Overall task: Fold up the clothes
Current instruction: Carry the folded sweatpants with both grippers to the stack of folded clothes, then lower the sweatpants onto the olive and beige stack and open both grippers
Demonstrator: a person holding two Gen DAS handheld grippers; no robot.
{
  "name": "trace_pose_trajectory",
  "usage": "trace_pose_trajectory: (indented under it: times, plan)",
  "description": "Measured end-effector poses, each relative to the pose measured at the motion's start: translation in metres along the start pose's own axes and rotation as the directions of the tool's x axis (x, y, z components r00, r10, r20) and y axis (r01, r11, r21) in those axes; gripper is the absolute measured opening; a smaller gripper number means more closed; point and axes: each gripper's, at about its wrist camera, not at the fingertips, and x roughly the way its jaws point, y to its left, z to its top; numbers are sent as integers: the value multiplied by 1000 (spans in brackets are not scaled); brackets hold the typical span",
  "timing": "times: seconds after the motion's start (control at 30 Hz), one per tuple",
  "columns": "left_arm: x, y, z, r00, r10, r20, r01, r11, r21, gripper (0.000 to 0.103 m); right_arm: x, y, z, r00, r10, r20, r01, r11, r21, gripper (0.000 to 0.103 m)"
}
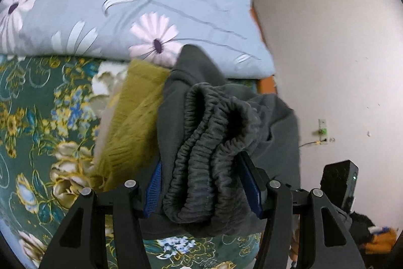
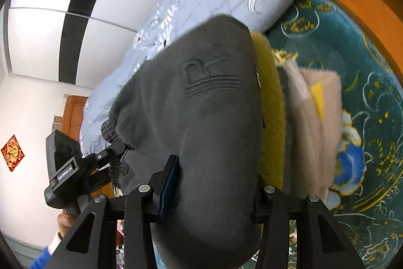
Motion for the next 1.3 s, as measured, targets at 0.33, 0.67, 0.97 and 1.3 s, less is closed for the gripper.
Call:
trace_pose_trajectory:
  times: [0.33,0.67,0.97,1.3]
  plan:
    - [-55,1,-11,993,19,119,-18,1000,-7,61,-62,-5,4,993,-2,118,4,1000,-15,56]
    - [-35,-100,-16,989,94,117,-136,893,430,61,-28,68,35,996,-53,66,73,937,-342,56]
    - [13,-45,18,999,28,25,-33,971,236,61,28,44,61,990,-138,-18,130,960,-250,55]
    - [-21,-53,6,998,15,55,-27,976,215,61,-16,53,46,993,-101,60,112,973,-204,55]
